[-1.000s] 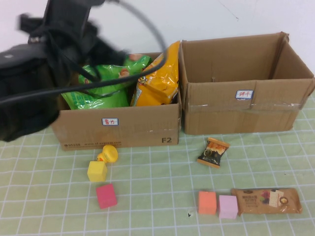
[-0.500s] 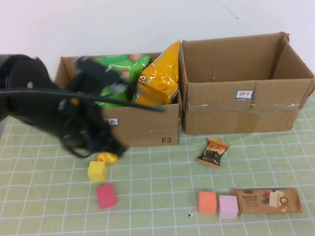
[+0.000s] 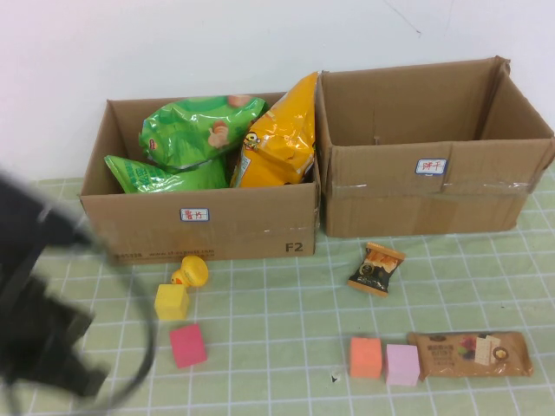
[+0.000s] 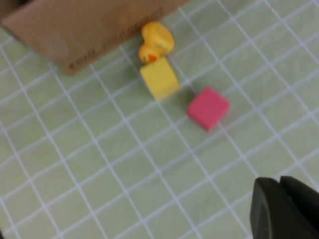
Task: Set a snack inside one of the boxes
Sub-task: Pick up the biscuit
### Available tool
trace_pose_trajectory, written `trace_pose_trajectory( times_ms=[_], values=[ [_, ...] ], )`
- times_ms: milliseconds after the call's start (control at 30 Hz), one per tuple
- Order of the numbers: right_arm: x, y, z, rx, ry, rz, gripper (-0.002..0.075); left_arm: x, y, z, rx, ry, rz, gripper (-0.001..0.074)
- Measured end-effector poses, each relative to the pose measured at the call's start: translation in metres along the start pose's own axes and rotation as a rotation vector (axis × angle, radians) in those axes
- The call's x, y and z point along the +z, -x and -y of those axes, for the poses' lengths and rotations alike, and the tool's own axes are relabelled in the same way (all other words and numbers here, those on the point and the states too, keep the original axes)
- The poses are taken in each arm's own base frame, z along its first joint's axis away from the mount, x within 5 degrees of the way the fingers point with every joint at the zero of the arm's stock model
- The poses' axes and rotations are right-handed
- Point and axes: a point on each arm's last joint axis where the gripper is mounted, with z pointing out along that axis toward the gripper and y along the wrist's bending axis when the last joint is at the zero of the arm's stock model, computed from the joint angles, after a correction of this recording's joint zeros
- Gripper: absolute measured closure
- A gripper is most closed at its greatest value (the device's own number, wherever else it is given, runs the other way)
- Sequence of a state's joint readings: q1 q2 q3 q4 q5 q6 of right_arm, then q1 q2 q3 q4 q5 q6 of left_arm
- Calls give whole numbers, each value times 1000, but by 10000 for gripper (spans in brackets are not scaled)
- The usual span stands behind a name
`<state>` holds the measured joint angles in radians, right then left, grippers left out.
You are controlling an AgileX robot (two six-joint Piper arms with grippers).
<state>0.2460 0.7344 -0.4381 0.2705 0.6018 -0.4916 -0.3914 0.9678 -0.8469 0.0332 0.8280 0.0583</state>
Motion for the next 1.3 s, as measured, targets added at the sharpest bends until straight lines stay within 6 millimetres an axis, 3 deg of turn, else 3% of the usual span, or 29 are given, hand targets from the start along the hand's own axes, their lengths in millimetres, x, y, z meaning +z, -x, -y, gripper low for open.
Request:
trace_pose_trajectory(
  times_ms=[200, 367, 467, 600, 667, 733, 800, 933, 1300],
  values=[
    [23, 39, 8, -109, 70, -130, 728, -13, -60, 0, 16, 63, 67, 736],
    [57, 59, 9, -213, 128, -268, 711, -20, -93, 1, -19, 80, 144, 736],
    [83, 66, 9, -261, 156, -360, 664, -21, -107, 2, -17, 91, 170, 736],
    [111, 77, 7, -372, 175, -429, 540, -18, -124, 2, -12, 104, 204, 736],
    [123, 81, 7, -443, 172, -460, 456, -17, -129, 3, -9, 106, 237, 736],
    [143, 85, 13, -545, 164, -524, 310, -19, -132, 3, -6, 110, 284, 736],
    [155, 84, 16, -619, 182, -572, 246, -21, -132, 3, -7, 111, 311, 736],
    [176, 81, 19, -702, 183, -585, 206, -22, -133, 3, -5, 114, 323, 736],
    [220, 64, 24, -855, 171, -605, 194, -18, -133, 1, 40, 156, 352, 736]
  ],
)
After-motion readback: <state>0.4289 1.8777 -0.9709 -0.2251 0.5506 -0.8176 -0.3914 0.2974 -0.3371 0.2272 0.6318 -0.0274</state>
